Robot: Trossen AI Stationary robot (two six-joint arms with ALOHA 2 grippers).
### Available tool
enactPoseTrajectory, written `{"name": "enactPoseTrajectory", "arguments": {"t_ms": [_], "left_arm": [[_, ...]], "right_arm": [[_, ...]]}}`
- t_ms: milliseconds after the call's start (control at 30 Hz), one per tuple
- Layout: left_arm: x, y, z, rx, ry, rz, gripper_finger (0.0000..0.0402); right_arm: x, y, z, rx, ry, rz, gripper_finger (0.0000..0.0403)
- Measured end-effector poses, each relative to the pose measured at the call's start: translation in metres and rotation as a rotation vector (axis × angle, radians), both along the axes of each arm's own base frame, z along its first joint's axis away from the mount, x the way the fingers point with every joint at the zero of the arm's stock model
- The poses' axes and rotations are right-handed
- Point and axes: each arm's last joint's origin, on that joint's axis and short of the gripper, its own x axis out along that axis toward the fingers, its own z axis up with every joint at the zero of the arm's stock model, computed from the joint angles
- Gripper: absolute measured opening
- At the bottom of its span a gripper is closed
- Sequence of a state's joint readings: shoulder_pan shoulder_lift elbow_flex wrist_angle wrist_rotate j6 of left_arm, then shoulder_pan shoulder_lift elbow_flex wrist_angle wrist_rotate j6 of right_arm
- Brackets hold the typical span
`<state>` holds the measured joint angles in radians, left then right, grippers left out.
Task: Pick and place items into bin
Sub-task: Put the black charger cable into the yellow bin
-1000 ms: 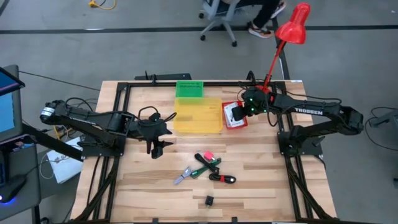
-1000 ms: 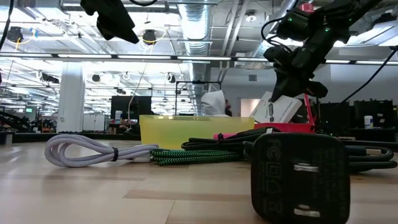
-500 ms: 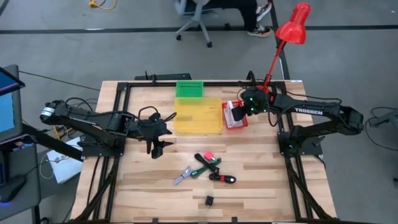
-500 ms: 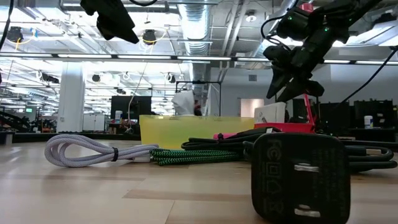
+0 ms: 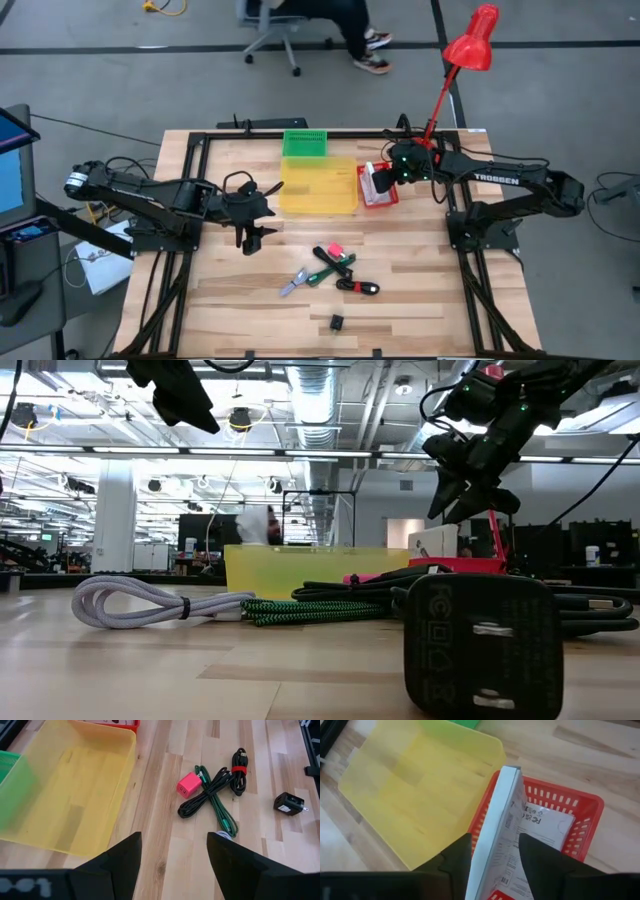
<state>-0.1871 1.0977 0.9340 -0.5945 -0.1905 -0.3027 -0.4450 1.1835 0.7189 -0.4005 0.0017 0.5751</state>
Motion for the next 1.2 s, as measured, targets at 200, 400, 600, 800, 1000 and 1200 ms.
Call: {"name": "enactPoseTrajectory", "arguments": {"t_ms": [200, 400, 600, 800, 1000, 1200], "left_arm": [[0.000, 0.000, 0.000, 0.000, 0.004, 0.001, 0.0215], [0.000, -0.001, 0.000, 0.014, -0.007, -0.021, 0.0215], [0.002, -0.012, 0.021, 0.040, -0.214, -0.115, 0.0215], [-0.020, -0.012, 0.050, 0.089, -0.422, -0.176, 0.0215], [-0.056, -0.002, 0.048, 0.089, -0.632, -0.170, 0.0215], [-0.087, 0.009, 0.018, 0.040, -0.720, -0.124, 0.0215]], "right_arm": [[0.000, 0.000, 0.000, 0.001, 0.002, 0.000, 0.0135], [0.000, 0.000, 0.000, 0.000, 0.003, 0.001, 0.0123], [0.000, 0.000, 0.000, -0.001, 0.009, 0.007, 0.0124], [0.001, 0.006, -0.001, -0.011, 0.025, 0.050, 0.0124], [0.006, 0.017, -0.001, -0.024, 0.029, 0.119, 0.0124], [0.012, 0.029, 0.001, -0.037, 0.001, 0.177, 0.0124]]}}
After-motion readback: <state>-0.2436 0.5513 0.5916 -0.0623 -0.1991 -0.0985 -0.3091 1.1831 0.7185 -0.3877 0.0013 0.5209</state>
